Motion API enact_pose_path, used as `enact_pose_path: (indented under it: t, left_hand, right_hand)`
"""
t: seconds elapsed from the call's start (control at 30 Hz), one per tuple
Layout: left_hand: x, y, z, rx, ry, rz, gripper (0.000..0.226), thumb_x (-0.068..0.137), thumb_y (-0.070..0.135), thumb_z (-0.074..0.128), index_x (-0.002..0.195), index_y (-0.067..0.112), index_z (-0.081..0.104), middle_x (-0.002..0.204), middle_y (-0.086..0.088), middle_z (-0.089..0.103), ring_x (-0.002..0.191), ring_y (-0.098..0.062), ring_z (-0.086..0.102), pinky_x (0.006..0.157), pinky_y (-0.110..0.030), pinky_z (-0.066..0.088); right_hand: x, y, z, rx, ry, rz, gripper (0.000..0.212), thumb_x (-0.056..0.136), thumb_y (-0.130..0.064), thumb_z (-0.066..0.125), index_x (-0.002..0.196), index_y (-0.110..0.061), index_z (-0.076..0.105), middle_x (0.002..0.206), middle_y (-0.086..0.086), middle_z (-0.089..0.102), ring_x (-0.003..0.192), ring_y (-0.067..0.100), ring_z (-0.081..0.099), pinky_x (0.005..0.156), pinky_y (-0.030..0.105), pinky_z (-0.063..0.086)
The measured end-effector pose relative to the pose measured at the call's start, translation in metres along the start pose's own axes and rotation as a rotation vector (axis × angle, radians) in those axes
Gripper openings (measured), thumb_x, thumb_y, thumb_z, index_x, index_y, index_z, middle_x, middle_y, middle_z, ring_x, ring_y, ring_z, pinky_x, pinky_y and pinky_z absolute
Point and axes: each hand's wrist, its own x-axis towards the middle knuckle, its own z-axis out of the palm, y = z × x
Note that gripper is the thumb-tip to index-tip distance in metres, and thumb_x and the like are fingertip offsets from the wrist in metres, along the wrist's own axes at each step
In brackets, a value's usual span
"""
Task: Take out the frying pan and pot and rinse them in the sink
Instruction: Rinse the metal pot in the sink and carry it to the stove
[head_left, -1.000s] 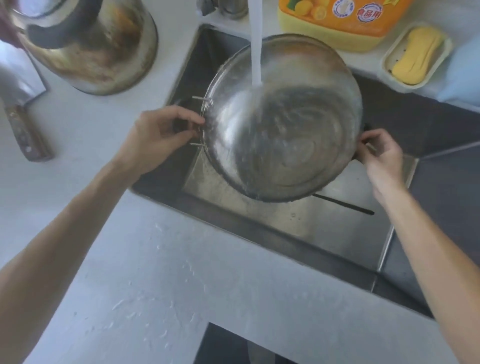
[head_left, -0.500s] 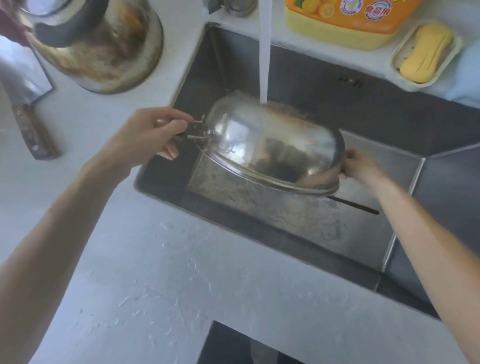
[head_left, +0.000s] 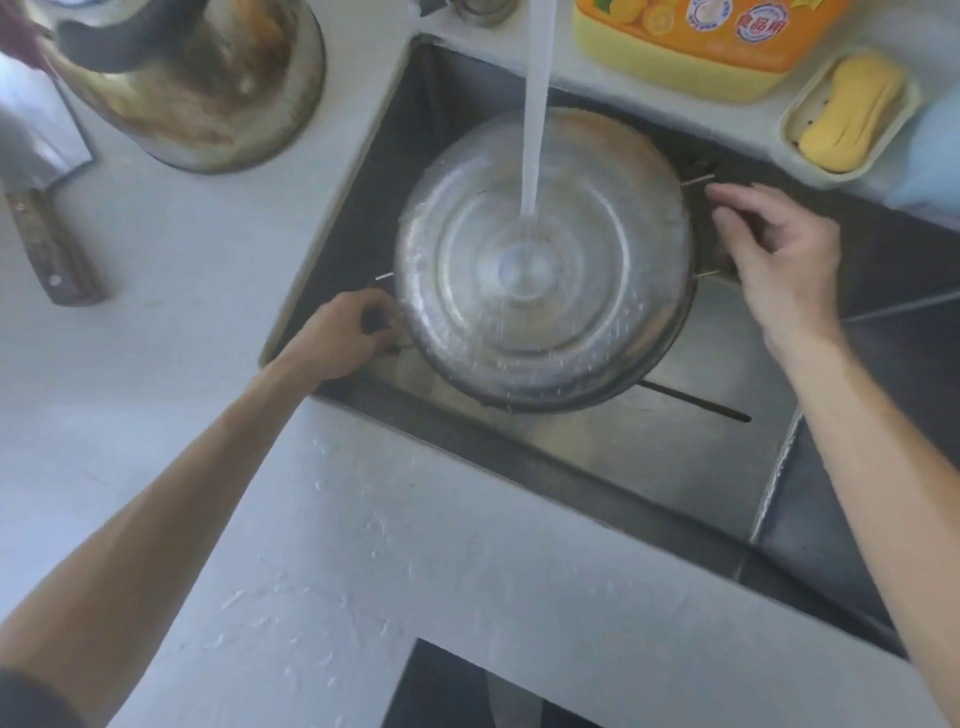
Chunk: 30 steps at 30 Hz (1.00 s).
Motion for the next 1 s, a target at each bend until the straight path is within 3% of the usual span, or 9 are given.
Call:
enact_pose_path:
  t: [0.1, 0.17, 0.23, 0.3, 0.43, 0.57, 0.8, 0.93, 1.0]
  left_hand:
    - [-0.003, 0.008, -0.013, -0.034, 0.183, 0.093, 0.032, 0.082, 0.011, 0.063, 0.067, 0.038, 0.054, 0.072, 0.014, 0.063, 0.078, -0.007, 0.060, 0.076, -0.014, 0.042]
    - [-0.006, 0.018, -0.025, -0.134, 0.273, 0.144, 0.032, 0.080, 0.009, 0.061, 0.063, 0.034, 0.050, 0.073, 0.003, 0.064, 0.075, -0.014, 0.056, 0.073, -0.019, 0.042]
    - [-0.009, 0.033, -0.040, -0.252, 0.321, 0.203, 0.024, 0.079, 0.016, 0.062, 0.064, 0.032, 0.052, 0.075, -0.009, 0.065, 0.070, -0.018, 0.053, 0.069, -0.032, 0.043]
    - [-0.015, 0.051, -0.054, -0.319, 0.327, 0.290, 0.019, 0.079, 0.019, 0.064, 0.068, 0.035, 0.059, 0.073, 0.005, 0.064, 0.065, -0.017, 0.049, 0.064, -0.032, 0.040]
    - [-0.020, 0.081, -0.069, -0.452, 0.224, 0.399, 0.014, 0.077, 0.022, 0.068, 0.082, 0.035, 0.071, 0.071, 0.002, 0.064, 0.064, -0.018, 0.051, 0.061, -0.025, 0.043]
    - [-0.011, 0.073, -0.064, -0.498, 0.198, 0.205, 0.017, 0.082, 0.019, 0.063, 0.078, 0.034, 0.070, 0.069, 0.002, 0.062, 0.057, -0.005, 0.051, 0.054, -0.014, 0.047]
    - [-0.014, 0.014, -0.022, -0.259, -0.140, -0.132, 0.016, 0.091, 0.021, 0.059, 0.103, 0.020, 0.068, 0.075, 0.003, 0.065, 0.053, -0.003, 0.056, 0.055, -0.013, 0.051]
    - [-0.014, 0.007, 0.007, -0.132, -0.259, -0.118, 0.012, 0.087, 0.021, 0.066, 0.090, 0.032, 0.068, 0.060, 0.017, 0.067, 0.055, 0.004, 0.059, 0.063, -0.017, 0.050]
    - [-0.011, 0.006, 0.014, -0.072, -0.234, -0.116, 0.012, 0.085, 0.023, 0.067, 0.091, 0.033, 0.069, 0.077, 0.012, 0.071, 0.077, -0.006, 0.064, 0.076, -0.026, 0.048]
  right_hand:
    - [-0.013, 0.018, 0.002, 0.165, 0.065, 0.171, 0.024, 0.086, -0.018, 0.063, 0.097, -0.038, 0.071, 0.099, -0.024, 0.071, 0.112, 0.003, 0.059, 0.096, 0.024, 0.045]
    - [-0.023, 0.031, 0.006, 0.265, 0.093, 0.291, 0.022, 0.086, -0.013, 0.064, 0.093, -0.032, 0.072, 0.093, -0.012, 0.073, 0.089, 0.011, 0.065, 0.083, 0.030, 0.050]
    - [-0.034, 0.041, 0.014, 0.398, 0.112, 0.444, 0.021, 0.088, -0.005, 0.061, 0.089, -0.024, 0.069, 0.080, -0.011, 0.072, 0.071, 0.005, 0.062, 0.070, 0.023, 0.051]
    - [-0.045, 0.049, 0.025, 0.485, 0.086, 0.593, 0.020, 0.089, 0.002, 0.057, 0.086, -0.017, 0.063, 0.069, -0.012, 0.071, 0.063, 0.002, 0.062, 0.061, 0.018, 0.051]
    - [-0.058, 0.052, 0.041, 0.329, -0.104, 0.733, 0.017, 0.087, 0.007, 0.056, 0.094, -0.007, 0.065, 0.064, -0.011, 0.071, 0.059, 0.005, 0.065, 0.059, 0.021, 0.055]
    - [-0.048, 0.048, 0.029, 0.211, -0.267, 0.822, 0.020, 0.087, 0.009, 0.054, 0.084, -0.005, 0.067, 0.051, -0.008, 0.066, 0.045, 0.003, 0.059, 0.048, 0.014, 0.049]
    - [0.002, 0.023, -0.003, -0.073, -0.168, 0.488, 0.021, 0.090, -0.018, 0.059, 0.107, -0.025, 0.068, 0.050, -0.028, 0.062, 0.040, -0.007, 0.050, 0.047, 0.004, 0.040]
    - [0.018, 0.001, -0.017, -0.160, -0.162, 0.177, 0.021, 0.082, -0.041, 0.064, 0.101, -0.048, 0.070, 0.095, -0.026, 0.070, 0.092, -0.011, 0.062, 0.092, 0.017, 0.047]
    - [0.017, -0.009, -0.020, -0.077, -0.141, 0.074, 0.022, 0.082, -0.041, 0.065, 0.101, -0.052, 0.068, 0.109, -0.021, 0.068, 0.111, -0.008, 0.058, 0.101, 0.020, 0.043]
